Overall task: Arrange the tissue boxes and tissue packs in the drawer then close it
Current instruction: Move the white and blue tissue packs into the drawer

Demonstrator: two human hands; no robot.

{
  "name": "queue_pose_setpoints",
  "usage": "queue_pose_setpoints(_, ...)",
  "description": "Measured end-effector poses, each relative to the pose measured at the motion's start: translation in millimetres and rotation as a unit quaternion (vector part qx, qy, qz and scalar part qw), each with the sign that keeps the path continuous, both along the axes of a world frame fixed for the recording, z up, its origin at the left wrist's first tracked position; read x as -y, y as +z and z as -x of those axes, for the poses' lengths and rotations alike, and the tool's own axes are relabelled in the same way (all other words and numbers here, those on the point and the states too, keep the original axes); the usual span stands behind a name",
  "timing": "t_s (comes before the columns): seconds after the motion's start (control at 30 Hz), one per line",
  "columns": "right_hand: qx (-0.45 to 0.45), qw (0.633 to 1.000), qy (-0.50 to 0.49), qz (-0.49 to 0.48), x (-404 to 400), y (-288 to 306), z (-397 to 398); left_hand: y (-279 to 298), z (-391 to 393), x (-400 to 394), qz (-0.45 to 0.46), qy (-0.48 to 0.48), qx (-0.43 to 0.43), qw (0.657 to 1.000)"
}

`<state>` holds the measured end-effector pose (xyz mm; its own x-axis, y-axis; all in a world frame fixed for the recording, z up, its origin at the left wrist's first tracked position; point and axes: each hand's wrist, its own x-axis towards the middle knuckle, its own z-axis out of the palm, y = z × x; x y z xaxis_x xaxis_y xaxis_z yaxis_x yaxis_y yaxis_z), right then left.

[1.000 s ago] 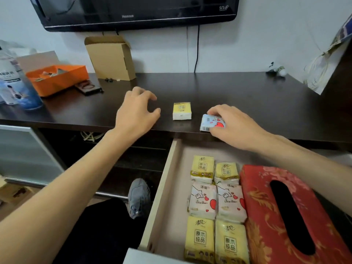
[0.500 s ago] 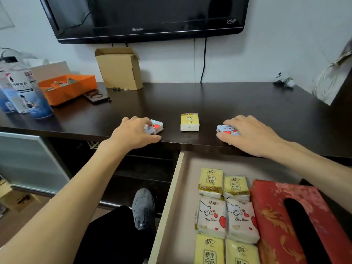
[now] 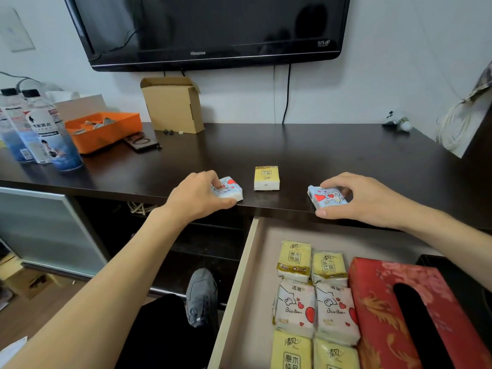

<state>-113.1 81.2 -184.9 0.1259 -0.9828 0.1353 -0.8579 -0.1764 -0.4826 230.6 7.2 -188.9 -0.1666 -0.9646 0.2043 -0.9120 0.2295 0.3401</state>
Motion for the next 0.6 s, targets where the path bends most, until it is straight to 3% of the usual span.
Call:
queue_pose_setpoints(0.17, -0.023, 1.000, 0.016, -0.006, -3, 1, 5, 5, 10, -9, 0.034, -0.020, 0.045, 0.998)
queue_pose_setpoints(0.33, 0.001, 0.998, -0.025, 0.059, -7, -1, 15, 21, 29, -32, 0.148, -0.070, -0.076, 0.984)
queue_pose_setpoints(0.43, 0.016, 0.996, -0.054, 0.064, -11, -1, 30, 26, 74, -46, 0.162, -0.132, -0.131, 0.969)
queue_pose_setpoints(0.53, 0.009, 0.994, -0.082, 0.066, -17, -1, 45, 20, 130, -50, 0.179, -0.181, -0.088, 0.963)
queue_pose_setpoints(0.6, 0.007, 0.992, -0.105, 0.070, -23, -2, 54, 16, 159, -42, 0.181, -0.185, -0.011, 0.966)
